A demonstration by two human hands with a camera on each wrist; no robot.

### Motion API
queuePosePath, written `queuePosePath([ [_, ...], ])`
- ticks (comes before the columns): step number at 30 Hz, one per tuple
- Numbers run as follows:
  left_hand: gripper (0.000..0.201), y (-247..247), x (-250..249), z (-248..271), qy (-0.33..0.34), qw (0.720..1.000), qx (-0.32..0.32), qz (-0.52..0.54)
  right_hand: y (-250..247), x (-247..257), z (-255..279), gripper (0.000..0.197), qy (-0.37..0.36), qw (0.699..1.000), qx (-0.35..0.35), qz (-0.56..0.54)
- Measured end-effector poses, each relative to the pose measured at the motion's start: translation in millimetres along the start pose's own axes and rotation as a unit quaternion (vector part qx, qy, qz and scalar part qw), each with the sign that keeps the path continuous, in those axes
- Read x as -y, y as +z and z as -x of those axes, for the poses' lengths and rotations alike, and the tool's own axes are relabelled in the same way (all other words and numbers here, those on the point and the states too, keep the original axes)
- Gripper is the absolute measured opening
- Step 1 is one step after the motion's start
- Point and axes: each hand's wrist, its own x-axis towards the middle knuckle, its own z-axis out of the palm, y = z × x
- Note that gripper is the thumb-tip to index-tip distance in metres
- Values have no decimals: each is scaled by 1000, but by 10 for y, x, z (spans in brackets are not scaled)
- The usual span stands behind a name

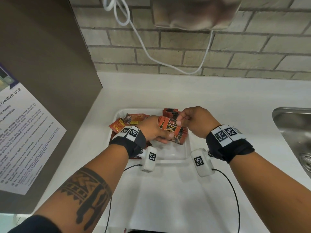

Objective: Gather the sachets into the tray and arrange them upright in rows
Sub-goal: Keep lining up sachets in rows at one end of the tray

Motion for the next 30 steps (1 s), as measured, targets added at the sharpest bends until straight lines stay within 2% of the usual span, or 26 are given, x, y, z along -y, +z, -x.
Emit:
queuePosePath([
  [2,35,-47,-14,9,-6,995,-19,-101,-26,-15,10,6,12,1000,-3,7],
  [5,19,-170,-88,51,-30,961,-48,-269,-63,-52,38,4,30,999,4,12],
  [7,25,-245,-132,52,-64,932,-50,-352,-66,-75,65,4,37,999,17,35],
  [10,30,-229,-174,62,-114,896,-16,-429,-25,-108,92,6,44,996,34,68],
  [12,27,-122,-187,62,-138,894,24,-426,20,-131,89,6,53,995,36,75],
  [15,23,77,-203,-9,-133,902,96,-398,94,-173,54,6,63,994,38,82],
  [17,23,192,-199,-85,-132,891,117,-419,132,-198,34,6,65,993,39,87],
  [22,28,331,-148,-217,-150,869,131,-453,178,-223,-2,2,73,992,24,104],
  [30,30,343,-136,-242,-151,873,122,-448,206,-279,-34,11,74,994,18,75],
])
